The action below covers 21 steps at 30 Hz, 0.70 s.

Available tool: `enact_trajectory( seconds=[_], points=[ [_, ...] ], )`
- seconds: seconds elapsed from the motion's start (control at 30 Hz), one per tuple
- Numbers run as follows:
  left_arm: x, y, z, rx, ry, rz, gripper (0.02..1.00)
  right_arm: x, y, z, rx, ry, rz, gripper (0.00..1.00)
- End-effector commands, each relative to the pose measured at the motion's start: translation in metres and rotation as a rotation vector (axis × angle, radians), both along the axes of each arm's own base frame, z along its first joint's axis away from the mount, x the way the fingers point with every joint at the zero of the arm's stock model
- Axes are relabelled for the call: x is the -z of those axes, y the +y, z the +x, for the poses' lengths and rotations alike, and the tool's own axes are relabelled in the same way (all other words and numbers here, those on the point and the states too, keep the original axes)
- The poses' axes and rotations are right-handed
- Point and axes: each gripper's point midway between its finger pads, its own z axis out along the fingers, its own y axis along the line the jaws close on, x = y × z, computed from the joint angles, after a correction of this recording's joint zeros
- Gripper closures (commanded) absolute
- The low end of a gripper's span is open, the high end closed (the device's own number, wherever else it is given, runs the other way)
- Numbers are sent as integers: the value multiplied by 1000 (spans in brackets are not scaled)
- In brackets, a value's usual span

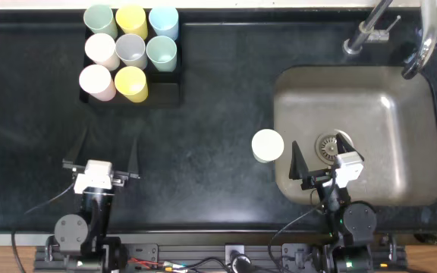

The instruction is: Store Cups

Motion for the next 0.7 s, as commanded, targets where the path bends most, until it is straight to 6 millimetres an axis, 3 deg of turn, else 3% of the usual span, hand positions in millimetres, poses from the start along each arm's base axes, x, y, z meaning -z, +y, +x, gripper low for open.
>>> enact_trajectory(
  seconds=[0.03, 0.23, 0.7],
  points=[
    [21, 4, 2, -23, 82, 7, 18, 3, 0, 0, 1, -2, 4, 3],
    [55, 4, 2, -19, 222, 9, 18, 3, 0, 0, 1, -2, 4, 3],
    [54, 6, 2, -31, 218, 12, 20, 3, 0, 0, 1, -2, 4, 3]
  ],
)
